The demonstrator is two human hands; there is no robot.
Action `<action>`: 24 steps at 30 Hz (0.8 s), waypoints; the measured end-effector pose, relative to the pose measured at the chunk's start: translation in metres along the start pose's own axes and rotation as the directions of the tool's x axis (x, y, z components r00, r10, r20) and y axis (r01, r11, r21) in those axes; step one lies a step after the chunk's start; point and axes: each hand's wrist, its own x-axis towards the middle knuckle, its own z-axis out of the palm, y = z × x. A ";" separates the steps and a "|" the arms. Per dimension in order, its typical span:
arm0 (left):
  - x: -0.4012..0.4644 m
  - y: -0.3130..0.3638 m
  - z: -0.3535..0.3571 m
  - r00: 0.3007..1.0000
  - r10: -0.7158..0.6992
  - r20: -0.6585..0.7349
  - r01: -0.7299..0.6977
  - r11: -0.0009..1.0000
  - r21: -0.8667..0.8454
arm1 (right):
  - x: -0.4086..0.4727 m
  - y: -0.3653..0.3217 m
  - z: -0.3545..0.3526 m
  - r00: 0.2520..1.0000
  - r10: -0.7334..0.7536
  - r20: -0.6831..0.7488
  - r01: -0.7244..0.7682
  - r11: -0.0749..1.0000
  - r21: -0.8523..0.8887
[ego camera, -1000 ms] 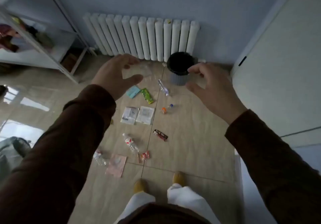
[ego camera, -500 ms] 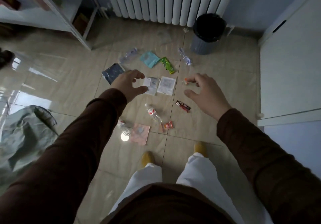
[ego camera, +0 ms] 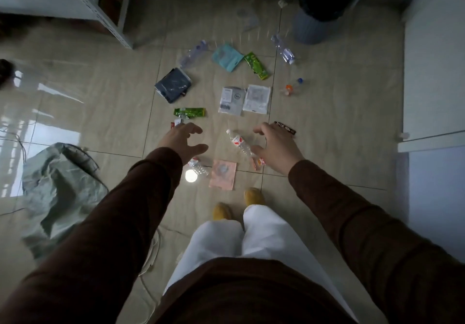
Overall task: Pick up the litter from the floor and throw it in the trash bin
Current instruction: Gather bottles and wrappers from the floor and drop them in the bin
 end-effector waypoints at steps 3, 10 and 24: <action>0.009 -0.032 -0.007 1.000 0.001 0.014 -0.001 1.000 0.011 | 0.012 -0.018 0.025 0.999 0.027 0.022 -0.027 0.999 0.017; 0.042 -0.134 -0.041 0.996 0.078 0.041 -0.081 0.995 0.054 | 0.042 -0.078 0.108 0.989 0.146 -0.009 -0.144 0.985 0.092; 0.089 -0.308 -0.056 0.930 0.152 0.335 -0.197 0.975 0.103 | 0.071 -0.162 0.267 0.862 0.498 -0.095 -0.444 0.832 0.333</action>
